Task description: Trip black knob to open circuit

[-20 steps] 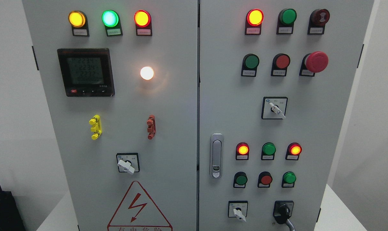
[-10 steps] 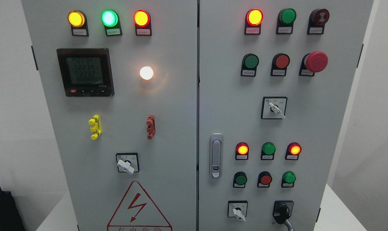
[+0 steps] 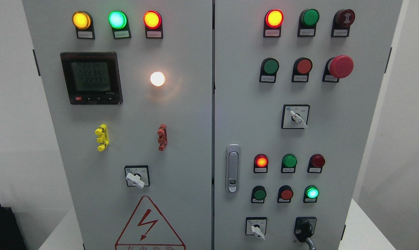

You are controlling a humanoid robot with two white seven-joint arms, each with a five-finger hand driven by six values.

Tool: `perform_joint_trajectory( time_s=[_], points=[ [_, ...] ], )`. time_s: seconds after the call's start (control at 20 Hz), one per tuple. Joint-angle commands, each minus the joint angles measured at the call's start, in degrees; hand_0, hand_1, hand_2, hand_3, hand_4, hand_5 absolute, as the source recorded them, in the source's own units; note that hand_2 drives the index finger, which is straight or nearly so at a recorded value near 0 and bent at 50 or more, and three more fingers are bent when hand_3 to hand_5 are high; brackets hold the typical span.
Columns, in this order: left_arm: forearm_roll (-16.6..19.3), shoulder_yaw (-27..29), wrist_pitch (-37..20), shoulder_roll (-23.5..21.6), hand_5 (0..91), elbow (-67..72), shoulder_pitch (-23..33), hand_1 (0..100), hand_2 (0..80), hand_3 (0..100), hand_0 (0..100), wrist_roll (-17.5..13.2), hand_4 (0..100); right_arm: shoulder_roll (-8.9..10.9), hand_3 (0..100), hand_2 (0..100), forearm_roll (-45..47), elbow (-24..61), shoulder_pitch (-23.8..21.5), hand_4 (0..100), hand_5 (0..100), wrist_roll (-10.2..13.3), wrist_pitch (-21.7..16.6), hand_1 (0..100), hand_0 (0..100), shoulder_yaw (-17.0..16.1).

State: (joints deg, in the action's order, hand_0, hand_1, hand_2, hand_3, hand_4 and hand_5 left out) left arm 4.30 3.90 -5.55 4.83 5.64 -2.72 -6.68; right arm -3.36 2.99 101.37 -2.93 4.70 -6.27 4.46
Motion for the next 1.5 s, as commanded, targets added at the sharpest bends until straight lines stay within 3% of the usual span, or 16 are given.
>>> perform_joint_trajectory(
  time_s=[0.0, 1.45],
  points=[
    [0.0, 0.1, 0.0, 0.0, 0.0, -0.9, 0.0, 39, 0.0, 0, 12, 0.0, 0, -0.07, 100, 0, 0.1, 0.6, 0.0, 100, 100, -0.3, -0.2, 0, 0, 0.7],
    [0.0, 0.0, 0.0, 0.0, 0.0, -0.9, 0.0, 39, 0.0, 0, 12, 0.0, 0, 0.81, 100, 0, 1.8, 0.5, -0.6, 100, 100, -0.2, -0.5, 0, 0, -0.2]
  ],
)
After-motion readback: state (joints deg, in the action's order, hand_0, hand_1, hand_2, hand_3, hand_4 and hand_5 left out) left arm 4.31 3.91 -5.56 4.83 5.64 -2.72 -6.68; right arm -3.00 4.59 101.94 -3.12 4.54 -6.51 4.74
